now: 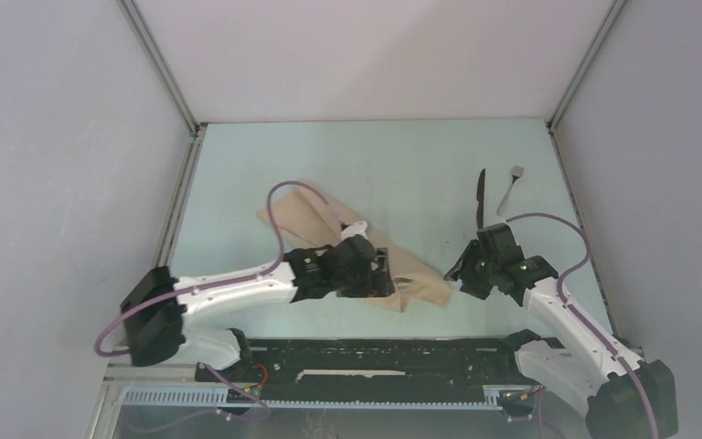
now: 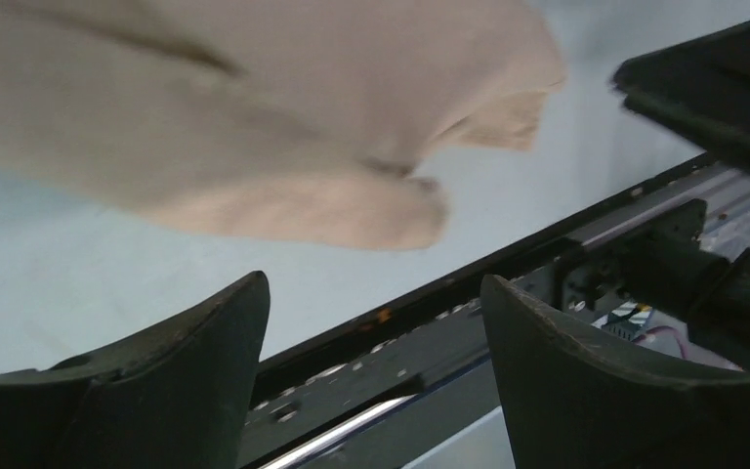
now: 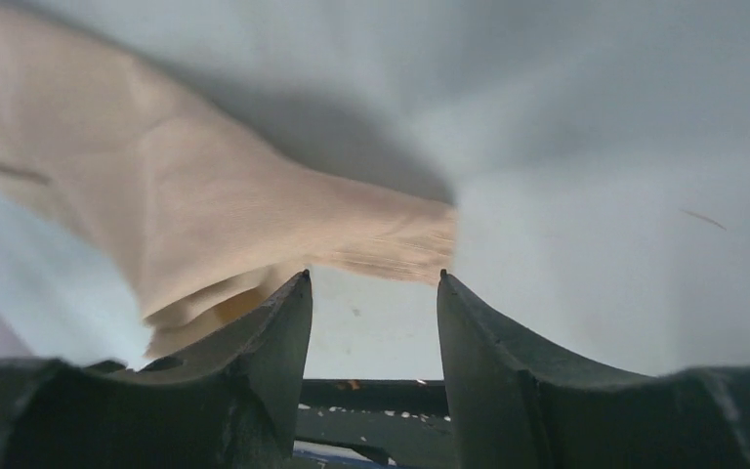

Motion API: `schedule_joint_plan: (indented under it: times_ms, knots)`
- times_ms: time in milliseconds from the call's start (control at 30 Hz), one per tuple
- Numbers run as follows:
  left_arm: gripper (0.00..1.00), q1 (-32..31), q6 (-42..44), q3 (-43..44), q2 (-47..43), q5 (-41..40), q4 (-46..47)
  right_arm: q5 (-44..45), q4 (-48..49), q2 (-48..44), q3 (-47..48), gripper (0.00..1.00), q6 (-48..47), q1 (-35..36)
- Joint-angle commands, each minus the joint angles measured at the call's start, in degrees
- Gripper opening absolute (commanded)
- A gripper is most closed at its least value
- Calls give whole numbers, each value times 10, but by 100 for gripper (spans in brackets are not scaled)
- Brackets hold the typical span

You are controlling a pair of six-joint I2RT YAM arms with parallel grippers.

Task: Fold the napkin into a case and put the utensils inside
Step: Pick up the crumpled napkin from the center of the board.

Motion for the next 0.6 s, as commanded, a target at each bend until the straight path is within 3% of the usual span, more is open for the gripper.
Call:
schedule_joint_plan:
  times_ms: [0, 133, 267, 367, 567]
  knots:
    - [85, -37, -26, 138, 109, -56, -74, 106, -120, 2, -3, 58, 96, 3]
    - [83, -63, -99, 212, 180, -92, -150, 100, -119, 10, -6, 57, 103, 28]
    - [68, -70, -150, 241, 211, -108, -193, 110, -117, 7, -6, 56, 110, 34]
    - [67, -77, -198, 256, 221, -135, -249, 118, -115, 4, -9, 56, 118, 41]
    - [66, -78, -220, 286, 266, -124, -249, 121, -91, 29, -15, 56, 131, 57]
